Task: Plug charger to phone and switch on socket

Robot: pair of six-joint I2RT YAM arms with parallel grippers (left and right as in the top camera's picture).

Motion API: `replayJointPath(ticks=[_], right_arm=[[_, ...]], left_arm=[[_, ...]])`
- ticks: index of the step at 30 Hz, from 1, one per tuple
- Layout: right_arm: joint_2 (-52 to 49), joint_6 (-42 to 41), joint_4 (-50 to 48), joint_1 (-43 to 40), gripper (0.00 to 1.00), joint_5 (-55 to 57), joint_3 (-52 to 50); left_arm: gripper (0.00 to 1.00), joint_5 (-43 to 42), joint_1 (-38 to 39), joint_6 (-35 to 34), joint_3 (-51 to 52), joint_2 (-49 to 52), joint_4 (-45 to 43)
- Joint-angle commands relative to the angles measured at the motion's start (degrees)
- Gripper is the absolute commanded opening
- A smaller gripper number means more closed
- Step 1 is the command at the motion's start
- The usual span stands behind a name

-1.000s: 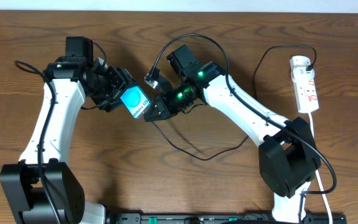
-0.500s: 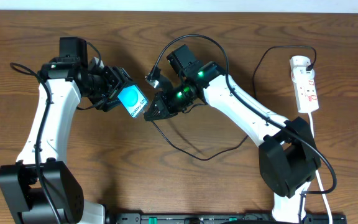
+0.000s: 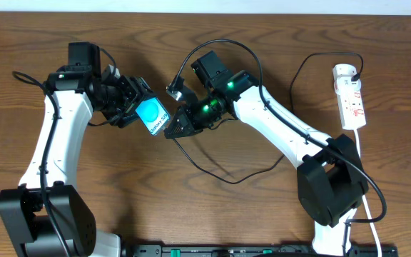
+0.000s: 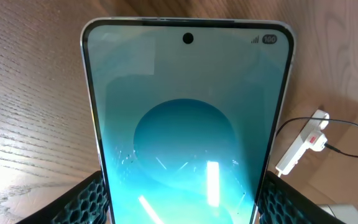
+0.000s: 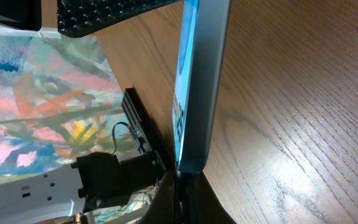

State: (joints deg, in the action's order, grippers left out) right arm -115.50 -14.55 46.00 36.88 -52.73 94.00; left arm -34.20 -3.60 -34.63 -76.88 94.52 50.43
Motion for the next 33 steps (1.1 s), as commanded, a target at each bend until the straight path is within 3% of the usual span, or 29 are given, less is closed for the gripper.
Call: replayJointPath(ticks=[1, 33], right_arm=[[0.04, 0.02, -0.02, 0.26, 0.01, -1.62, -0.09], [0.04, -1.33, -0.83, 0.28, 0.01, 0.74, -0.09]], left_arm=[[0.07, -1.18, -0.37, 0.96, -1.36, -0.11, -0.20], [0.07, -2.69, -0.35, 0.76, -1.36, -0.11, -0.15]])
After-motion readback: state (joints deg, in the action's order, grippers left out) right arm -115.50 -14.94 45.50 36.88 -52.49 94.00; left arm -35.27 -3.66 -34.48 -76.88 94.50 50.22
